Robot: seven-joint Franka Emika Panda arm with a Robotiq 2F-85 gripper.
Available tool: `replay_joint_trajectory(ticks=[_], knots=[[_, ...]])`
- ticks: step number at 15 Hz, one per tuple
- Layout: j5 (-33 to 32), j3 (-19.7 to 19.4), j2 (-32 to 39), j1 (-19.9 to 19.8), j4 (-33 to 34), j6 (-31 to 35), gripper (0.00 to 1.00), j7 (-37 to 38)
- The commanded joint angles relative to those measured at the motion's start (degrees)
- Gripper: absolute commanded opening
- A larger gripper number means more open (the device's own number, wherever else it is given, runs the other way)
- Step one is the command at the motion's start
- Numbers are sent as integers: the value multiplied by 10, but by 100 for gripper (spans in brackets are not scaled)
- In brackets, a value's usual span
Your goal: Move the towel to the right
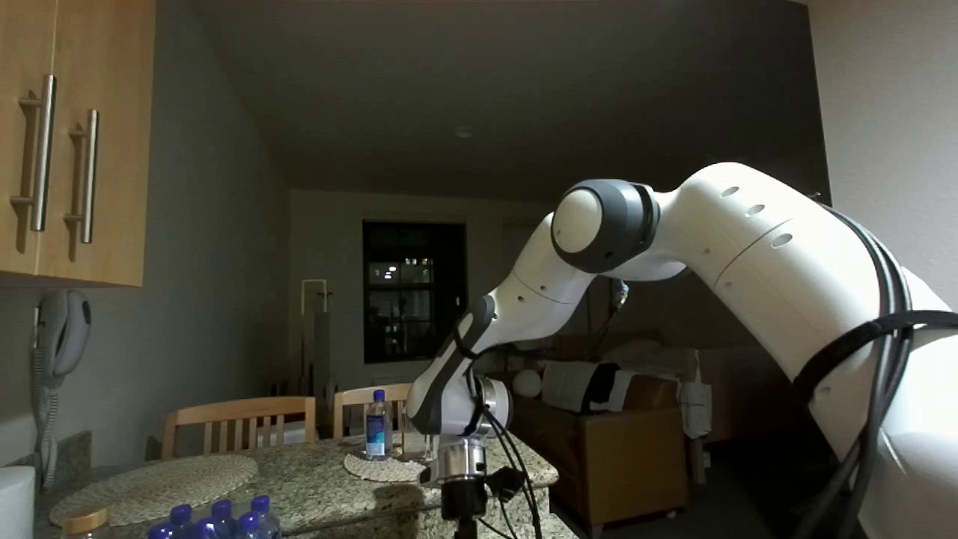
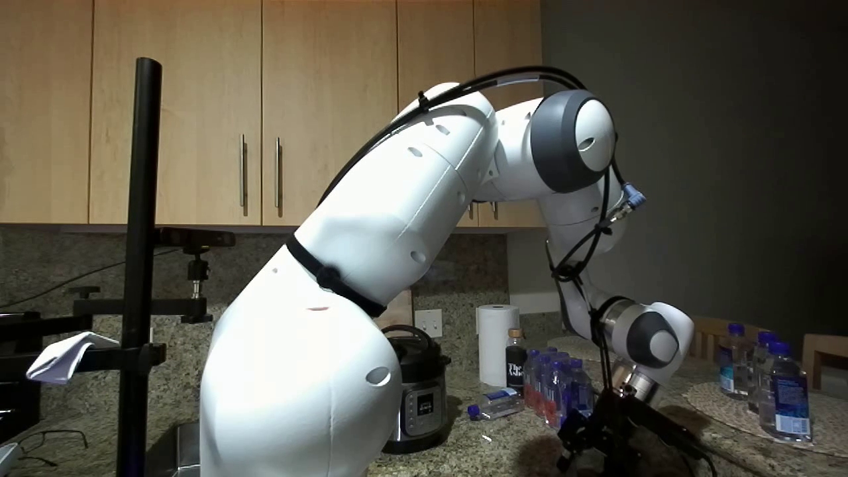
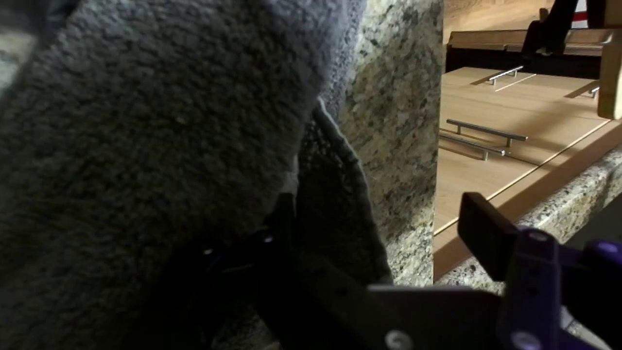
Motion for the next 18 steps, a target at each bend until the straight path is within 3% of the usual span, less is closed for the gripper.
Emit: replay_joint_trajectory(ticks=[1,18], knots=[[1,0,-10,6,-6,-20,100,25],[2,-3,-10,14,-2,-31,100,35]])
